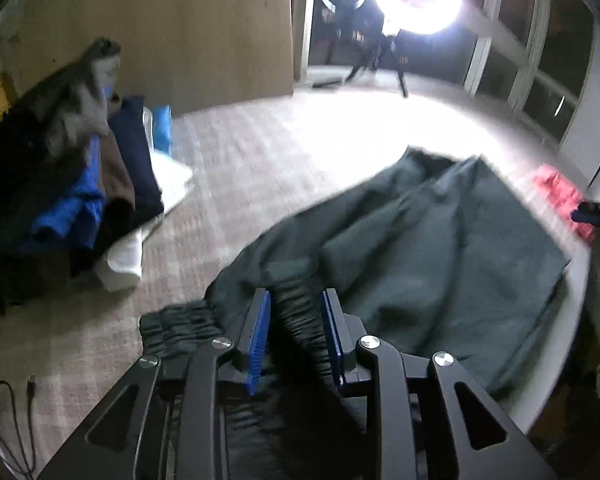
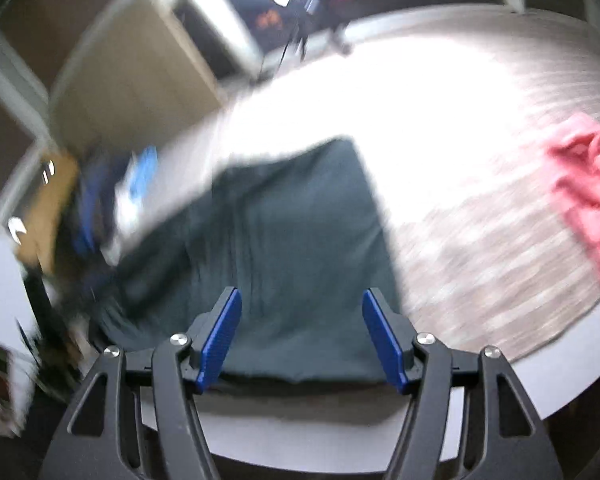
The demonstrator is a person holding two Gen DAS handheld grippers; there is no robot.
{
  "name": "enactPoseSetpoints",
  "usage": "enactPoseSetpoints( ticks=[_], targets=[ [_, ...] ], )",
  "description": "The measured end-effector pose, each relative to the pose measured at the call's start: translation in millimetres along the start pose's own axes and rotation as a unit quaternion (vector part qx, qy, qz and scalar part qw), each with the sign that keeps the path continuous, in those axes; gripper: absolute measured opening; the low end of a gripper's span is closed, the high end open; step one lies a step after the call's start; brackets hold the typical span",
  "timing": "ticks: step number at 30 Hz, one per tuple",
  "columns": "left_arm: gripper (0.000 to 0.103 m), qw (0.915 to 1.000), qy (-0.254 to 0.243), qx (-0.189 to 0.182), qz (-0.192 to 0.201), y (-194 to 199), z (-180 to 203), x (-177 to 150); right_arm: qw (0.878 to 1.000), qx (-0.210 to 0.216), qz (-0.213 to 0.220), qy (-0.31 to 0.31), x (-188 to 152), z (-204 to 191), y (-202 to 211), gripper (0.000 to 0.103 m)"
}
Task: Fold clothes
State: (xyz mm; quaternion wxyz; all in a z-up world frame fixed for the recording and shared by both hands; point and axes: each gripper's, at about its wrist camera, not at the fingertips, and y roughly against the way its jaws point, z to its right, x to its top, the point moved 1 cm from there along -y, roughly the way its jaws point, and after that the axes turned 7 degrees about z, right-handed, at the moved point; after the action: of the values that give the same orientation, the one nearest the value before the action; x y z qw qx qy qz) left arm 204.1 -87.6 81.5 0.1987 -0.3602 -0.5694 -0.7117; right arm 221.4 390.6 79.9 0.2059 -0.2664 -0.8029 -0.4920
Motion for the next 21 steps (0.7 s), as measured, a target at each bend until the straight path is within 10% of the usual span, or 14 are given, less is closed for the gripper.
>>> enactPoseSetpoints(
  ticks=[5, 9, 15, 21],
  targets=[
    [0.044, 0.9964, -0.013, -0.074, 0.040, 25.1, 88.8, 16.6, 0.999, 0.000, 0.011, 0.042, 67.7, 15.9, 3.4, 0.062],
    [0.080, 0.9893, -0.041, -0.132, 0.046, 8.6, 192.6, 15.6, 0.994, 0.014, -0.040, 0.105, 100.1, 20.8, -43.4, 0.062],
    [0.081, 0.9888, -0.071, -0.131, 0.005, -50.0, 324.0, -0.6, 0.982, 0.067, -0.113, 0.134, 118.0, 43.7, -122.4, 0.062],
    [0.081, 0.9944, -0.060, -0.085, -0.020, -76.1, 376.7, -0.3, 0.967, 0.108, -0.163, 0.167, 110.5, 38.0, -172.2, 0.062]
  ],
)
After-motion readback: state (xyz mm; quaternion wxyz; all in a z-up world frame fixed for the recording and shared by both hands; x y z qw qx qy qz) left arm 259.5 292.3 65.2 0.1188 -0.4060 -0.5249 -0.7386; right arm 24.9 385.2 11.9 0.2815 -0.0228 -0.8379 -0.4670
